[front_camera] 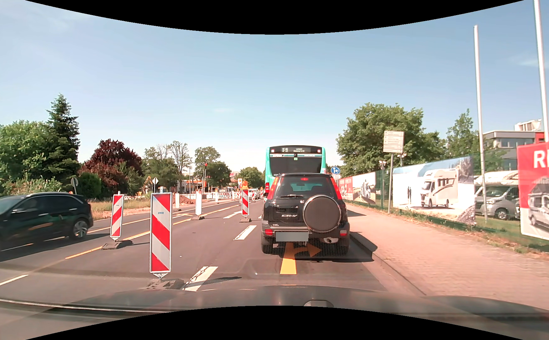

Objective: Follow the waypoints while adhering to traffic rules and regulations

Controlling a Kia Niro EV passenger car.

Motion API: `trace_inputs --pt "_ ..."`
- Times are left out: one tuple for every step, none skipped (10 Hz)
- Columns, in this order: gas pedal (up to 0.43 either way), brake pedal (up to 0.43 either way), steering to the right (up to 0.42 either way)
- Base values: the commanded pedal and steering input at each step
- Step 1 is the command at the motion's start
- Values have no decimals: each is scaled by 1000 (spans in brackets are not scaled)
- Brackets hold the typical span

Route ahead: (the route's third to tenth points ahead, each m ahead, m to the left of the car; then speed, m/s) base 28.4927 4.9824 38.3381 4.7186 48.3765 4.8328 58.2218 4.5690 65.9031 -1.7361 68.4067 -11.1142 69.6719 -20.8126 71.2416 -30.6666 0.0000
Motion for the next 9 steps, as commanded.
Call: trace_inputs --pt "0 207 -6" --pt "0 207 -6" --pt "0 207 -7" --pt "0 207 -6" --pt "0 207 -6" --pt "0 207 -7" --pt "0 207 -6" --pt "0 207 -6" --pt "0 207 -6"
